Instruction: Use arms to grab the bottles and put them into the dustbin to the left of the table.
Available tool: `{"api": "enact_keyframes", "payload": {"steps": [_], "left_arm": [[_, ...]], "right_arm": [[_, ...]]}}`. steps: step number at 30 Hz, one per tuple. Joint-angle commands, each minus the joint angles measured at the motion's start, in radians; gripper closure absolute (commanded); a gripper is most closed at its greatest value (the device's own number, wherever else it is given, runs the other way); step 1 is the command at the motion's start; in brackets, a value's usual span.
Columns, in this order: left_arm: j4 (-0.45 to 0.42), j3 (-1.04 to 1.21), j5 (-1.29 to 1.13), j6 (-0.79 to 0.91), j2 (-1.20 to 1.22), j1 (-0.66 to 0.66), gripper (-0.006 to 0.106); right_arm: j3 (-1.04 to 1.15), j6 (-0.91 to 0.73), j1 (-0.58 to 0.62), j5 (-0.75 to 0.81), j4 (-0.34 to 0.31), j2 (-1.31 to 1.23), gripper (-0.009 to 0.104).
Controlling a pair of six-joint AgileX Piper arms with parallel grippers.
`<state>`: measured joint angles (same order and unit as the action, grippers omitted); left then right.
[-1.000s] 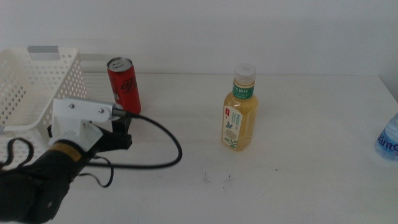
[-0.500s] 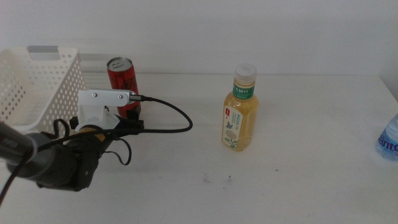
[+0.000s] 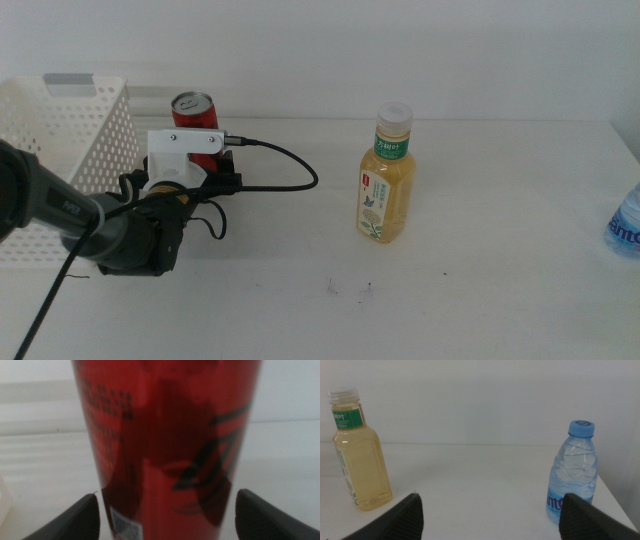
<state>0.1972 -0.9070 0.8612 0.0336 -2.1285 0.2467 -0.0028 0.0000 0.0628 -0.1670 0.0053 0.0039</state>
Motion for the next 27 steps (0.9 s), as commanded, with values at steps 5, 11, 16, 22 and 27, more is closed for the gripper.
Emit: {"api": "enact_keyframes", "payload": {"steps": [5,11,16,22,27], "left_arm": [[0.056,-0.062,0.01,0.022,-0.048,0.003,0.01],[0.063,-0.105,0.018,0.039,-0.084,0.003,0.011],[0.085,-0.117,0.026,0.046,-0.098,0.001,0.028],[0.071,-0.102,-0.007,0.108,-0.061,0.007,0.071],[0.103,-0.019,-0.143,0.18,0.123,0.039,0.094]], "right_arm": [[0.003,-0.005,-0.003,0.011,-0.005,-0.004,0.003],[0.003,-0.005,-0.003,0.011,-0.005,-0.004,0.003],[0.003,-0.005,-0.003,0.011,-0.005,-0.004,0.003],[0.003,-0.005,-0.003,0.011,-0.005,-0.004,0.003],[0.003,-0.005,-0.003,0.011,-0.005,-0.004,0.003]]}}
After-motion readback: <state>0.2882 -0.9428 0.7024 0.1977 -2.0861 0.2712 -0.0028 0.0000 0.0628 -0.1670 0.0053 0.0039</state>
